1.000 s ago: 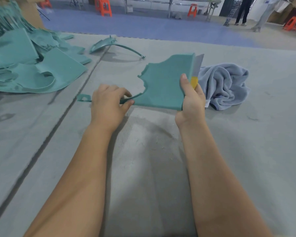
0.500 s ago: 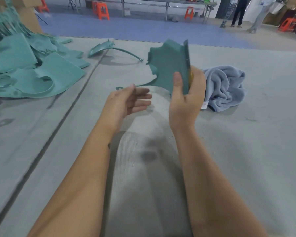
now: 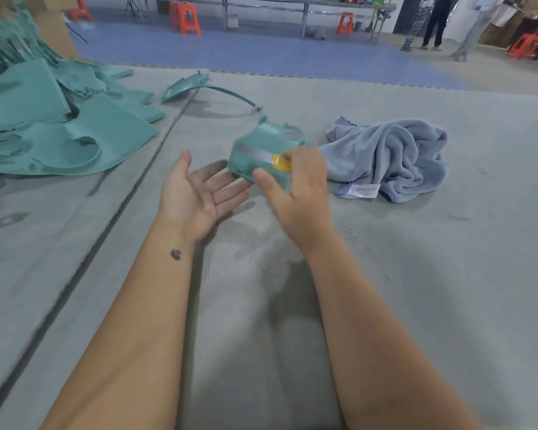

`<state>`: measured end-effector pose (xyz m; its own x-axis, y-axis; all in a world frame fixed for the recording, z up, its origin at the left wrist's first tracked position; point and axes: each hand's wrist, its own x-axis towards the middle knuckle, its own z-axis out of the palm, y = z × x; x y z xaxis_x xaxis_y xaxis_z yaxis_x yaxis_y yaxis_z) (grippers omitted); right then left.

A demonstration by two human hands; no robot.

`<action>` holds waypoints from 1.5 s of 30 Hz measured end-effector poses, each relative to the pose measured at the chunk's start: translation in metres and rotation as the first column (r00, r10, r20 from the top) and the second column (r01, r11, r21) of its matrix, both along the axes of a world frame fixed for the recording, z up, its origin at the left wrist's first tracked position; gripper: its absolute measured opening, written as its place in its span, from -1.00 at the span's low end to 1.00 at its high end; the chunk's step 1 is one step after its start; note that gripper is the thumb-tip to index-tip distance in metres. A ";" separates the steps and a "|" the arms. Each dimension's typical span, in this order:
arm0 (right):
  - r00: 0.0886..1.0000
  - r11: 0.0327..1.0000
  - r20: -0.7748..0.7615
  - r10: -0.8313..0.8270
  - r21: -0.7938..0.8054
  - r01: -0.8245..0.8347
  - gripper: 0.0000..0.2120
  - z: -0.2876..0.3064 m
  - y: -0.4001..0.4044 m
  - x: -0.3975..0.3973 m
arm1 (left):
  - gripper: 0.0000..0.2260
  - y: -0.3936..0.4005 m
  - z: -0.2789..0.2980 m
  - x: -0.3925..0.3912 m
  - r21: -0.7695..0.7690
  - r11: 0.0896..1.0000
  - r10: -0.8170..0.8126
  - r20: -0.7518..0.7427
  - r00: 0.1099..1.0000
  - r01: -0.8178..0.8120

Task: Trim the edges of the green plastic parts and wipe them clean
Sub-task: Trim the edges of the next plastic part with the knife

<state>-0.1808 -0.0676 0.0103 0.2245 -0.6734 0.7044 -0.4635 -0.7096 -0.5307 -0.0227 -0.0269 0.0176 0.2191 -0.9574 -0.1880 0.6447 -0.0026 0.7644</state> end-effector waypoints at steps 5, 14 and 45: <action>0.961 0.948 0.274 -0.026 0.312 -0.064 -0.73 -0.001 -0.005 0.001 | -0.67 -0.004 -0.003 -0.003 0.105 0.992 0.020 0.376 0.926 -0.064; 0.858 0.927 0.490 -0.157 0.372 -0.043 -0.84 0.003 -0.016 -0.009 | -0.83 -0.005 -0.008 -0.011 -0.040 0.977 0.201 0.529 0.825 -0.212; 0.636 0.726 0.758 -0.145 0.519 -0.452 -0.83 -0.011 -0.026 -0.016 | -0.79 -0.016 -0.010 -0.021 0.053 0.977 0.201 0.111 0.973 -0.208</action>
<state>-0.1969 -0.0941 -0.0003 0.0072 -0.9950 0.1000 0.3578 -0.0908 -0.9294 -0.0434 -0.0430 0.0072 0.4310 -0.8769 -0.2129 0.5530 0.0702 0.8302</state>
